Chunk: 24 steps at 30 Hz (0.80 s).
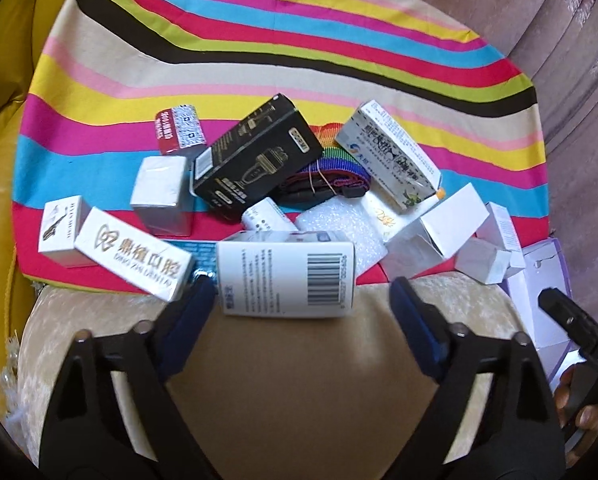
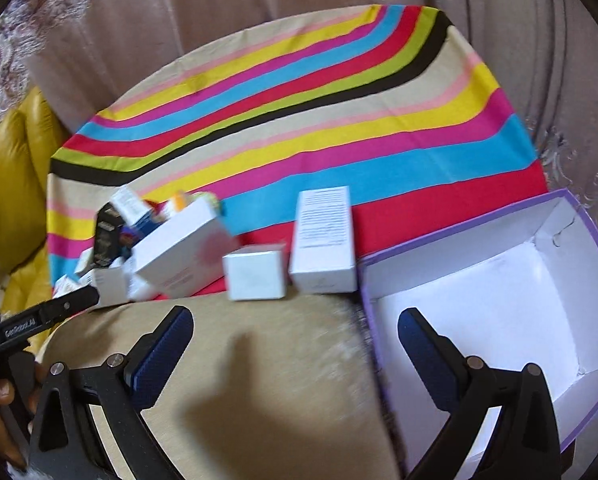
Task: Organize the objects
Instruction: 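Grasp the white barcode box with the left gripper while the right grasps a white printed box, then carry both boxes into the purple-rimmed storage box and open both grippers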
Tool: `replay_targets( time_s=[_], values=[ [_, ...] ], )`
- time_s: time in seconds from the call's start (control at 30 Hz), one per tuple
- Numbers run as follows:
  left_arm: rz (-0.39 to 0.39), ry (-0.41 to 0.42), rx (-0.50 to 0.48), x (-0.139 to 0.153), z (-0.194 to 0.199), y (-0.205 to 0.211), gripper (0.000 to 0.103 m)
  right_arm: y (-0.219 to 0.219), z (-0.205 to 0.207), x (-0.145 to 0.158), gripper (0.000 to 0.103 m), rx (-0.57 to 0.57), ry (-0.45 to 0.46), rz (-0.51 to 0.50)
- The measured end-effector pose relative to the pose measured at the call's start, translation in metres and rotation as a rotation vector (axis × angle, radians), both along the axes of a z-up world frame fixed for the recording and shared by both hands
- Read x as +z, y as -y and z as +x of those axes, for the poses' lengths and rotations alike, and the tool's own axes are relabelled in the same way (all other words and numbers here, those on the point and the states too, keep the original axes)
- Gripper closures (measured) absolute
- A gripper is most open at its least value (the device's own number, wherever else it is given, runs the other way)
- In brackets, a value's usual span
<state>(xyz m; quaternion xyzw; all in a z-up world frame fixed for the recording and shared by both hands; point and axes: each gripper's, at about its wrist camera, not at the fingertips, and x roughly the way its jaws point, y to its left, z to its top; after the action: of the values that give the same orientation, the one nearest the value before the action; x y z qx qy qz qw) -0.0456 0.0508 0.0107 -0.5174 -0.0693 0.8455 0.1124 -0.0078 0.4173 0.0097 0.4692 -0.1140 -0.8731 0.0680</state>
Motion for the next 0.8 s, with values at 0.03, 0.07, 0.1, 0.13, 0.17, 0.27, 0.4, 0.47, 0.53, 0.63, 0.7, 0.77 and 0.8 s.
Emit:
replay_targets(
  time_s=[0.03, 0.07, 0.1, 0.13, 0.17, 0.27, 0.4, 0.47, 0.53, 0.63, 0.7, 0.77, 0.8],
  values=[
    [-0.006, 0.003, -0.002, -0.002, -0.001, -0.002, 0.023, -0.002, -0.003, -0.001, 0.0, -0.002, 0.002, -0.011],
    [-0.01, 0.006, -0.005, -0.003, -0.002, -0.004, 0.028, -0.005, -0.007, -0.002, 0.0, -0.007, 0.004, -0.022],
    [-0.014, 0.007, -0.007, -0.003, -0.002, -0.006, 0.031, -0.009, -0.011, -0.003, 0.0, -0.022, 0.005, -0.029],
    [-0.018, 0.005, -0.009, -0.004, -0.002, -0.007, 0.031, -0.013, -0.015, -0.003, 0.0, -0.036, 0.005, -0.039],
    [-0.021, 0.0, -0.008, -0.004, -0.001, -0.007, 0.031, -0.017, -0.021, -0.004, 0.0, -0.047, 0.008, -0.054],
    [-0.025, -0.017, -0.01, -0.003, 0.004, -0.008, 0.031, -0.022, -0.038, -0.007, 0.0, -0.069, 0.03, -0.032],
    [-0.032, -0.057, -0.004, 0.001, 0.01, -0.008, 0.031, -0.012, -0.055, -0.013, 0.002, -0.055, 0.038, 0.03],
    [-0.033, -0.071, -0.005, 0.002, 0.012, -0.008, 0.031, -0.007, -0.063, -0.019, 0.008, -0.043, 0.06, 0.043],
    [-0.028, -0.077, -0.008, 0.003, 0.015, -0.009, 0.031, -0.006, -0.07, -0.024, 0.016, -0.043, 0.068, 0.052],
    [-0.028, -0.083, -0.005, 0.004, 0.017, -0.01, 0.031, 0.0, -0.076, -0.027, 0.023, -0.036, 0.079, 0.09],
    [-0.027, -0.09, -0.004, 0.006, 0.019, -0.01, 0.031, 0.003, -0.08, -0.029, 0.029, -0.035, 0.088, 0.115],
    [-0.03, -0.1, -0.003, 0.007, 0.02, -0.011, 0.031, 0.003, -0.085, -0.033, 0.036, -0.041, 0.107, 0.127],
    [-0.032, -0.104, -0.005, 0.007, 0.016, -0.01, 0.031, 0.003, -0.087, -0.035, 0.041, -0.04, 0.116, 0.13]
  ],
)
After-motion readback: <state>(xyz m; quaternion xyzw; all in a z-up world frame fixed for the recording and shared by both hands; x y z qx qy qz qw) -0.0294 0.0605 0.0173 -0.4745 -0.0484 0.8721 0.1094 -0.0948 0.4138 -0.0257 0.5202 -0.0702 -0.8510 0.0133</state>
